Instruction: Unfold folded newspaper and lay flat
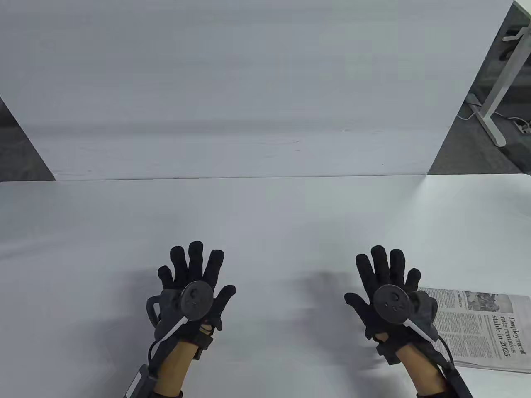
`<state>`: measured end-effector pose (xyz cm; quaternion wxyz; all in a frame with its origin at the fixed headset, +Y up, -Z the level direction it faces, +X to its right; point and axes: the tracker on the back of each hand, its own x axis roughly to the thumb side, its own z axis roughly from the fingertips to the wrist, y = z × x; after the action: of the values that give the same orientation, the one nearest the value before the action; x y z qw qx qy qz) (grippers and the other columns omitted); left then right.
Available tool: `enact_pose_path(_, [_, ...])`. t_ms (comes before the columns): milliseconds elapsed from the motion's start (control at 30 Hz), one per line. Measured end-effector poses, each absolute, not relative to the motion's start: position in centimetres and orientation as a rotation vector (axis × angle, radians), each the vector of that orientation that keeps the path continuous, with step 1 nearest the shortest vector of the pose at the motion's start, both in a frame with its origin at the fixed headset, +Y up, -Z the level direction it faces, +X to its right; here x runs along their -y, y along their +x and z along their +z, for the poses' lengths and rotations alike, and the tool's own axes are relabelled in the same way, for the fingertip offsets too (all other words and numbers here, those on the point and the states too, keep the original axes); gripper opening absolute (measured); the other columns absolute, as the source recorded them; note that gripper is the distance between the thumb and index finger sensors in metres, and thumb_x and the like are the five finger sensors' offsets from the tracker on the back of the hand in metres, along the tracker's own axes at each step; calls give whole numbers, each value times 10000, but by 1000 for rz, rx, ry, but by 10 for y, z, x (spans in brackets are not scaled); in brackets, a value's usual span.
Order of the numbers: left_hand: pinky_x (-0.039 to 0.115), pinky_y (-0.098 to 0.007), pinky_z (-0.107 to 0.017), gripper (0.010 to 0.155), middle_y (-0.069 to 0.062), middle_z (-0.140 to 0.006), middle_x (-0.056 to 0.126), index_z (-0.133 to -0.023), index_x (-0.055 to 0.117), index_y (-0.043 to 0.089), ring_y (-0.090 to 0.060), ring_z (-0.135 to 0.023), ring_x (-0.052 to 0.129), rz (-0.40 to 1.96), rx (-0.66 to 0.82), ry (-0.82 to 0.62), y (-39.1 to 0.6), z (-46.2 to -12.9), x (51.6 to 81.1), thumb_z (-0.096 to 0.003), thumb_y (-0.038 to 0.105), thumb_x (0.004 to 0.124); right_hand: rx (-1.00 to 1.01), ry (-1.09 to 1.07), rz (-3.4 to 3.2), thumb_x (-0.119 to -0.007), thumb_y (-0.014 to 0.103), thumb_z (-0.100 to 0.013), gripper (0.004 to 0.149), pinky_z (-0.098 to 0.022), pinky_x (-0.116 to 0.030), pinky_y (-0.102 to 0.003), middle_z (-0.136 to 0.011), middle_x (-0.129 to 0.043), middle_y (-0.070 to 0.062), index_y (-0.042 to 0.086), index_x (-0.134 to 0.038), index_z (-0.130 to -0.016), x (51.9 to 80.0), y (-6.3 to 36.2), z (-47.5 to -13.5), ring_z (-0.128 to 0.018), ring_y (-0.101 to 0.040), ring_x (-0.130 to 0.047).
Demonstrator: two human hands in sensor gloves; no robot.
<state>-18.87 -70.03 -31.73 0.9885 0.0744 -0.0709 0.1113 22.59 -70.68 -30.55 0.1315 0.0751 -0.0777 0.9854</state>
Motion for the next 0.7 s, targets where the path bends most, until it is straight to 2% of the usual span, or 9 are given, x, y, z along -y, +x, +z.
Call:
enact_pose_path(333, [211, -779, -730, 767, -86, -1184, 67, -1101, 281, 388, -520, -1092, 66, 233, 161, 124, -184, -320, 707, -468, 607, 656, 246, 166, 2846, -648, 587, -432, 775, -652, -252, -809, -1189, -171, -93, 325, -278, -1060, 708, 235, -309, -1059, -522, -139])
enact_pose_path(567, [320, -756, -736, 759, -98, -1189, 111, -1103, 311, 381, -531, -1104, 148, 239, 123, 98, -190, -321, 708, -468, 596, 668, 205, 51, 2811, -715, 445, -453, 708, -646, -292, -815, -1189, -313, -153, 296, -385, -1062, 704, 268, -319, -1059, -559, -262])
enact_pose_path(700, [325, -755, -736, 751, -101, -1192, 130, -1104, 326, 380, -519, -1108, 166, 256, 136, 117, -188, -319, 702, -470, 592, 669, 111, -145, 2768, -831, 278, -424, 713, -652, -353, -809, -1171, -496, -152, 245, -483, -1045, 683, 313, -333, -1057, -569, -391])
